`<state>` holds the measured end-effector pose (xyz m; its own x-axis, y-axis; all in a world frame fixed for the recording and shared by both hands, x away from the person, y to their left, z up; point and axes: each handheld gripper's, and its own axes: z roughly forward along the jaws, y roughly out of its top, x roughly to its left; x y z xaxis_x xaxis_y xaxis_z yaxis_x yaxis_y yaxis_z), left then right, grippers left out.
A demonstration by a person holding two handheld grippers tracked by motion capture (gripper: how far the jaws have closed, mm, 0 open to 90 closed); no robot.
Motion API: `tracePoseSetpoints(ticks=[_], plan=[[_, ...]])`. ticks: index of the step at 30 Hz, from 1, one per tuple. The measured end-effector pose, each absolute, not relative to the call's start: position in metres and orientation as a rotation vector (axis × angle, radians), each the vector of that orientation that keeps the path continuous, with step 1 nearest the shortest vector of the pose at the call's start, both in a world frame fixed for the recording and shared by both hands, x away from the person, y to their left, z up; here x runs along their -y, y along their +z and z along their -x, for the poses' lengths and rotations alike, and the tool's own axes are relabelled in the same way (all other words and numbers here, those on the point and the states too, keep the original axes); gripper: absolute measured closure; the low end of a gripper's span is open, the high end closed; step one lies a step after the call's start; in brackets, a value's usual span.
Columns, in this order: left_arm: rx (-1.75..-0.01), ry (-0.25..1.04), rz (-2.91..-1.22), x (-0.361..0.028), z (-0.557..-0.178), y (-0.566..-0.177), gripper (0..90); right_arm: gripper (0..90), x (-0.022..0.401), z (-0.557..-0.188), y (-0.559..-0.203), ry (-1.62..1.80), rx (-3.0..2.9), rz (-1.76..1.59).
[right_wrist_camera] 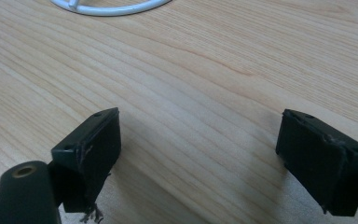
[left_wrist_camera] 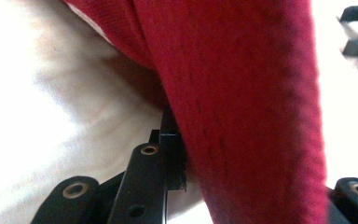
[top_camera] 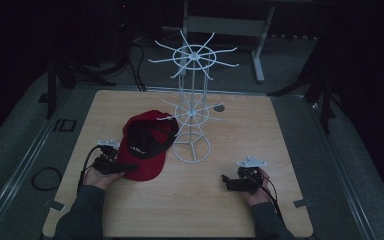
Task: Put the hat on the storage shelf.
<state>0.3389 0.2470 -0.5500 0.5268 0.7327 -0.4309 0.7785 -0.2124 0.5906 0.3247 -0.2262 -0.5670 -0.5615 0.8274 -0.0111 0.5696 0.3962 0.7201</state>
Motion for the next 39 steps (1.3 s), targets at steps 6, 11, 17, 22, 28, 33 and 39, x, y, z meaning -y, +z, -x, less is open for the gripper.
tracePoseSetpoints(ticks=[6, 11, 17, 22, 28, 33, 39], plan=[[-1.185, -0.004, -2.007, -0.243, -0.323, -0.538, 78.5, 13.7, 0.226, -0.325, -0.567, 0.966, -2.290, -1.205], [-1.170, 0.053, -1.976, -0.243, -0.318, -0.531, 83.5, 13.7, 0.226, -0.325, -0.567, 0.966, -2.290, -1.204], [-1.202, 0.129, -1.941, -0.244, -0.316, -0.526, 83.9, 13.7, 0.226, -0.325, -0.567, 0.966, -2.291, -1.205], [-1.214, 0.158, -1.904, -0.248, -0.315, -0.522, 83.9, 13.7, 0.226, -0.325, -0.567, 0.966, -2.290, -1.205], [-1.216, 0.199, -1.850, -0.254, -0.313, -0.512, 83.9, 13.7, 0.226, -0.325, -0.567, 0.966, -2.290, -1.205], [-1.212, 0.243, -1.814, -0.256, -0.311, -0.500, 84.0, 13.7, 0.226, -0.325, -0.567, 0.966, -2.290, -1.205], [-1.208, 0.285, -1.774, -0.258, -0.310, -0.489, 84.1, 13.7, 0.226, -0.325, -0.567, 0.967, -2.290, -1.207]])
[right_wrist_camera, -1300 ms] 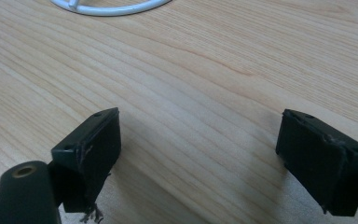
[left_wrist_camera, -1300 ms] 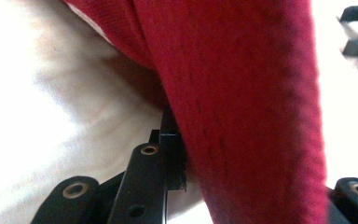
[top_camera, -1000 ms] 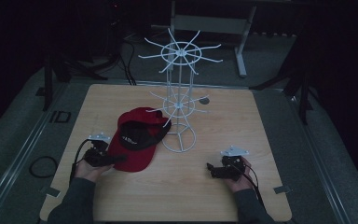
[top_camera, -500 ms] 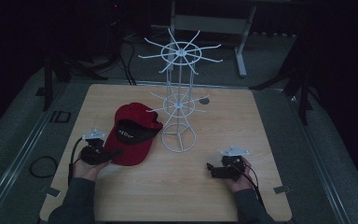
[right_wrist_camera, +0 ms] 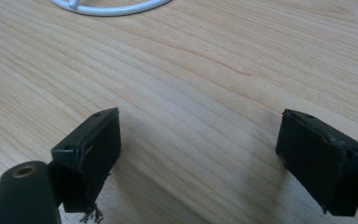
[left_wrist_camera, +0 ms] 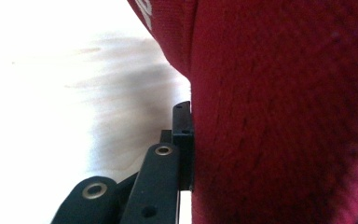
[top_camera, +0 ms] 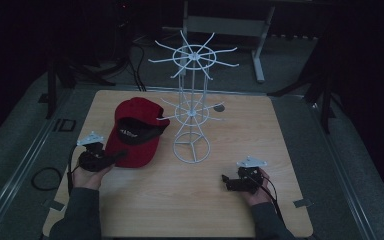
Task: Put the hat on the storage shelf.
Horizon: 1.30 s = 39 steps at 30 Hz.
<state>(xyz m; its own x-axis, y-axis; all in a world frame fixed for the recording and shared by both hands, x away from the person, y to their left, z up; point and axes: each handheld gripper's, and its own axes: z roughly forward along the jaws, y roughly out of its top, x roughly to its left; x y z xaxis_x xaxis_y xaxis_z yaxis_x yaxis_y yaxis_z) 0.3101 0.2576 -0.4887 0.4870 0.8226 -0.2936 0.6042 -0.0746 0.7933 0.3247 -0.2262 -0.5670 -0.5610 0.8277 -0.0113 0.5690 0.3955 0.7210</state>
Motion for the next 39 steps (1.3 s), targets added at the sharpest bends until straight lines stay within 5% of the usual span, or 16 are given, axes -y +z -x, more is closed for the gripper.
tracePoseSetpoints(ticks=[39], plan=[[-1.191, 0.438, -1.587, -0.261, -0.306, -0.454, 84.0, 13.7, 0.226, -0.325, -0.567, 0.969, -2.288, -1.208]])
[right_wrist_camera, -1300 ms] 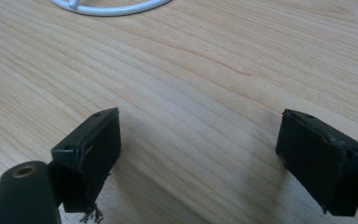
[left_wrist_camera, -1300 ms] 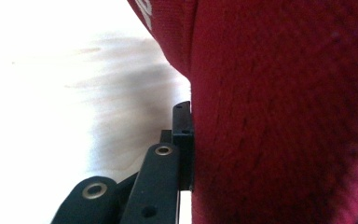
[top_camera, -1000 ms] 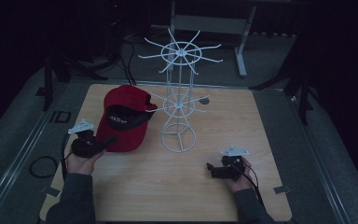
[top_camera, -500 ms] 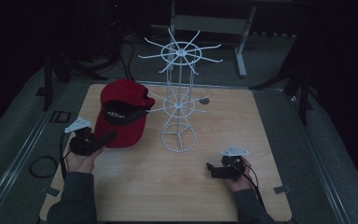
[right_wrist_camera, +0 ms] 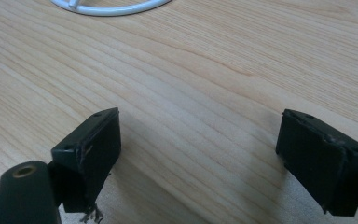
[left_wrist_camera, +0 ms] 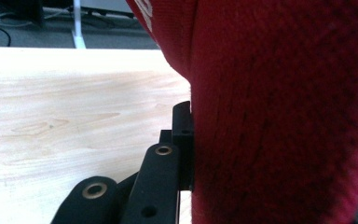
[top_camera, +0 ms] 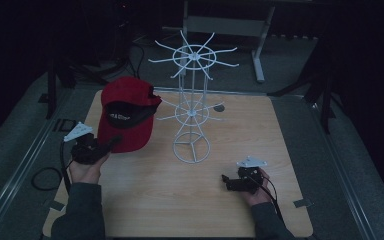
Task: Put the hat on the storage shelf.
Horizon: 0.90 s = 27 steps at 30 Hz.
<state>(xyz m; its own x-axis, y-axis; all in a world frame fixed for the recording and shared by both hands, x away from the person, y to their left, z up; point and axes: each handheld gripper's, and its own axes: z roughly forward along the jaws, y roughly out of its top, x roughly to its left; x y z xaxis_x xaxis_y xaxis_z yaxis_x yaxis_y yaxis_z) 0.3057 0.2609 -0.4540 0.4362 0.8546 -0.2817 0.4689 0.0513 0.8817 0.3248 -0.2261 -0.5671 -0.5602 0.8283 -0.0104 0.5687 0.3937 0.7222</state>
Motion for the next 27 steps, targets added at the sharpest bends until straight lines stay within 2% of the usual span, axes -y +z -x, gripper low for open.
tracePoseSetpoints(ticks=[27], plan=[[-1.132, 0.528, -1.490, -0.259, -0.306, -0.410, 83.9, 13.7, 0.226, -0.325, -0.567, 0.968, -2.288, -1.206]])
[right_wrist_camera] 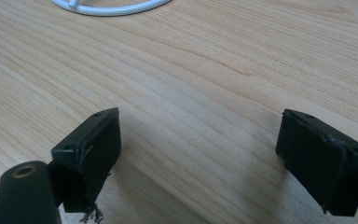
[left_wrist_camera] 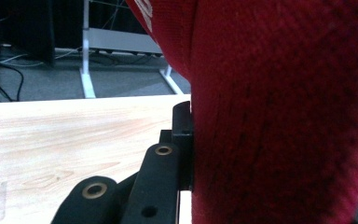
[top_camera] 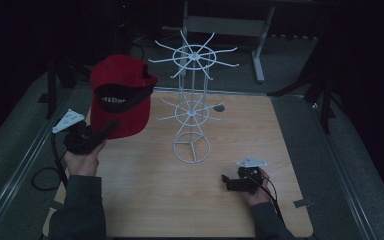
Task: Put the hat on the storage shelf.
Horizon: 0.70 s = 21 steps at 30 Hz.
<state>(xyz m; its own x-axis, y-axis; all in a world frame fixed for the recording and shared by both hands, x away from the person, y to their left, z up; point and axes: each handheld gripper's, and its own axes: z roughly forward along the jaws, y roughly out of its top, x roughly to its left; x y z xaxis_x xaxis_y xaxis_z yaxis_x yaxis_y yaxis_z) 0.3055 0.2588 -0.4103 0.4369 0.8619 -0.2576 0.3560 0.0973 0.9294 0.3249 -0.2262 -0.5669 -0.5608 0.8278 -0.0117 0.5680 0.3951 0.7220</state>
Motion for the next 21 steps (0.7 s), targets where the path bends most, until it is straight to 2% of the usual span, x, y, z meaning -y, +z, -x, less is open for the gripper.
tracePoseSetpoints(ticks=[21], plan=[[-1.111, 0.558, -1.455, -0.256, -0.314, -0.382, 83.9, 13.7, 0.226, -0.325, -0.567, 0.967, -2.289, -1.207]])
